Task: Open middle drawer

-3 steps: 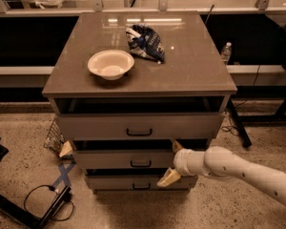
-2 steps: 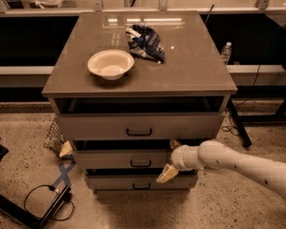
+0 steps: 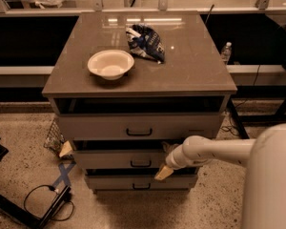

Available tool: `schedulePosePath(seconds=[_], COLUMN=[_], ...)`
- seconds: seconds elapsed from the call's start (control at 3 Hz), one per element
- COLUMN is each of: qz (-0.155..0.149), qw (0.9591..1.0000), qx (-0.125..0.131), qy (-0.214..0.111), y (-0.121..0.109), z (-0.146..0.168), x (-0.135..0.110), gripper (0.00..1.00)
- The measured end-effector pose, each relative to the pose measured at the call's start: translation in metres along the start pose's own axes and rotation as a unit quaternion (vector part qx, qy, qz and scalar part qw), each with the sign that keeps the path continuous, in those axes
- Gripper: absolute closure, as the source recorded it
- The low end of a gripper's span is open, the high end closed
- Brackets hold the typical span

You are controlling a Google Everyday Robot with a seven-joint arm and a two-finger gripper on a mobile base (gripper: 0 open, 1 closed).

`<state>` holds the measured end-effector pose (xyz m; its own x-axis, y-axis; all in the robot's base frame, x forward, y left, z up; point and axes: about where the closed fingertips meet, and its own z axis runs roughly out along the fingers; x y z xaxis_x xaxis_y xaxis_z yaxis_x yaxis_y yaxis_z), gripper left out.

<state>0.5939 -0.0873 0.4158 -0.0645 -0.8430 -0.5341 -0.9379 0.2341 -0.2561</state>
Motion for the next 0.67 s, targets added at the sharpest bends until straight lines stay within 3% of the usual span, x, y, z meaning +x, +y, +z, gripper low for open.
schedulePosePath(seconds=[0.33, 0.67], qz=[0.012, 0.012], qw=[0.9997, 0.9997], qx=[-0.015, -0.015], qy=[0.017, 0.017], y=[0.0133, 0.0113], z=[0.0145, 0.0082], x=[0.0123, 0.0082], gripper=[0.4, 0.64])
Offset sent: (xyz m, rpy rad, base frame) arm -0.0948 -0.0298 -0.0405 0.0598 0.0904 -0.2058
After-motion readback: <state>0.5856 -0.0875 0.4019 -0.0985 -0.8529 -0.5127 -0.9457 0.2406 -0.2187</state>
